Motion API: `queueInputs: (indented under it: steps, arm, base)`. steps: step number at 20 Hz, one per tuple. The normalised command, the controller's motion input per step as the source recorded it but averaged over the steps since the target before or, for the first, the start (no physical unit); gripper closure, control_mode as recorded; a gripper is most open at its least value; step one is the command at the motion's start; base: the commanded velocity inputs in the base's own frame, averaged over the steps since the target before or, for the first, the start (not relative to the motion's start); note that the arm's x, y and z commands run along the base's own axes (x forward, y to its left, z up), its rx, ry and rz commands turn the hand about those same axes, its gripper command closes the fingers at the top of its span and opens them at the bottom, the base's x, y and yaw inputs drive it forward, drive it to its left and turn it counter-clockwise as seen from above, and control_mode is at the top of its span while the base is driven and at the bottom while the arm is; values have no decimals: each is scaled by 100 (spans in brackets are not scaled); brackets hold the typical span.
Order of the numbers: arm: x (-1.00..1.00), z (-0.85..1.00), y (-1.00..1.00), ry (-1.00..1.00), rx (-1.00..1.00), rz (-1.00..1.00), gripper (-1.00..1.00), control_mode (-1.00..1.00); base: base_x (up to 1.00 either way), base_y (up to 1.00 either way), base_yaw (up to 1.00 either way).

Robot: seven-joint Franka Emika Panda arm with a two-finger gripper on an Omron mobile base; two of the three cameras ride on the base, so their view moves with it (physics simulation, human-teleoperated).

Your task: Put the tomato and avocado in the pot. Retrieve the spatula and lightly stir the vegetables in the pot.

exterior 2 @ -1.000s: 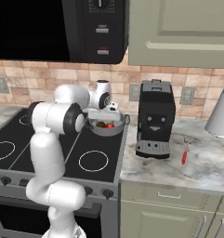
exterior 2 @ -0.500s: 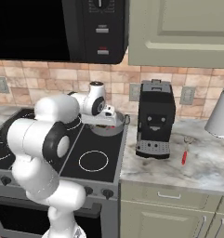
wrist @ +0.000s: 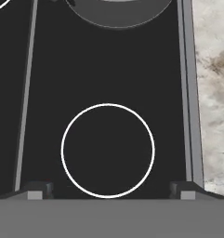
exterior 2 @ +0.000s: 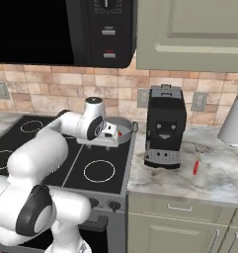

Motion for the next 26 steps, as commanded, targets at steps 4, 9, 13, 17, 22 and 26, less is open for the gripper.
queueInputs:
  steps: [4, 9, 13, 17, 22, 26]
  arm:
    - [-100, 46, 2, 0, 0, 0, -100, -100]
    - [-93, 90, 0, 0, 0, 0, -100, -100]
    - [-60, 43, 0, 0, 0, 0, -100, -100]
    - [0, 0, 0, 0, 0, 0, -100, -100]
    - [0, 0, 0, 0, 0, 0, -100, -100]
    - [0, 0, 0, 0, 0, 0, -100, 100]
  base:
    - [0, 0, 0]
    - [0, 0, 0]
    - [0, 0, 0]
    - [0, 0, 0]
    - [0, 0, 0]
    - [-21, -2, -1]
